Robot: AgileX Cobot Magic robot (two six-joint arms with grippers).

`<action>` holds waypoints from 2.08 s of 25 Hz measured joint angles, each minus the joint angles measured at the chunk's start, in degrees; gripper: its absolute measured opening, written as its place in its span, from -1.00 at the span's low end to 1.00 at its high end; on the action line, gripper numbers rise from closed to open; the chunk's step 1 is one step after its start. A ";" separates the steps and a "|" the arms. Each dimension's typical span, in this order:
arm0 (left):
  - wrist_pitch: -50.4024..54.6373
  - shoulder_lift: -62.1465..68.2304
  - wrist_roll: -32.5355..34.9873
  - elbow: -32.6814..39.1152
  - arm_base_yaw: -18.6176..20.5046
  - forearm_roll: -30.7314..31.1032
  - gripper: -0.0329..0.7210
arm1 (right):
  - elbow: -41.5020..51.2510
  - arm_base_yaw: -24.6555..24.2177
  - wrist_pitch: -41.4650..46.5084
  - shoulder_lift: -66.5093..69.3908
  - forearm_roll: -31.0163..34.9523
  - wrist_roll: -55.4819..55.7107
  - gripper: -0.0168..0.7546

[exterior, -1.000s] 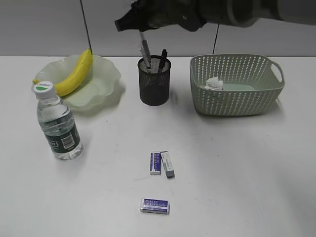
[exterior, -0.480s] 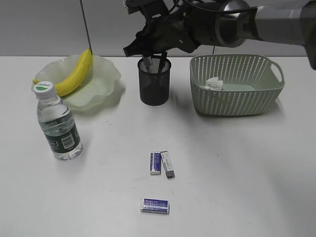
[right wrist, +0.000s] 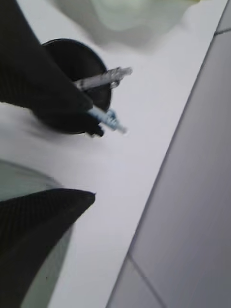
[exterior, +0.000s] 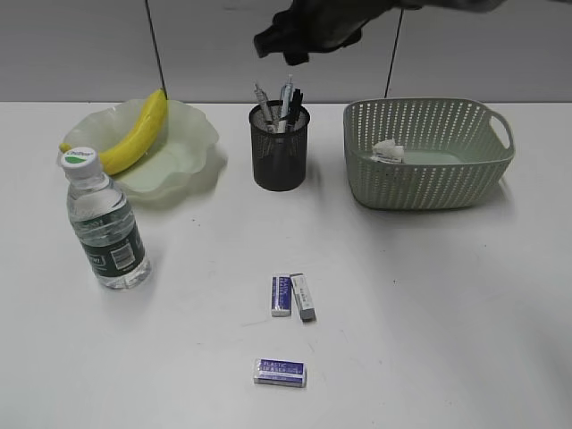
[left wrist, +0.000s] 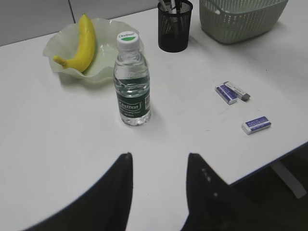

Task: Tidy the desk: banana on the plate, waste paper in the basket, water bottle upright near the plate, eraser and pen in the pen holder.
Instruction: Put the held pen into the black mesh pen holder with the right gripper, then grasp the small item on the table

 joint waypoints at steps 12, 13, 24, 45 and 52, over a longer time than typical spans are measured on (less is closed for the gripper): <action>0.00 0.00 0.00 0.00 0.00 0.00 -0.16 | 9.51 0.00 32.41 -21.40 13.08 -11.55 -0.38; 0.00 0.00 0.00 0.00 0.00 0.00 -0.16 | 12.57 0.00 32.97 -23.81 13.74 -11.61 -0.39; -0.05 0.00 0.00 0.00 0.00 0.00 -0.16 | 51.03 0.00 34.21 -61.31 19.92 -11.61 -0.40; -10.17 20.01 6.27 -5.39 0.00 -9.83 -0.16 | 75.65 0.00 28.74 -121.83 21.66 -17.25 -0.40; -13.57 55.82 33.24 -12.60 -0.33 -27.51 -0.16 | 75.66 0.00 28.28 -121.83 21.89 -17.63 -0.40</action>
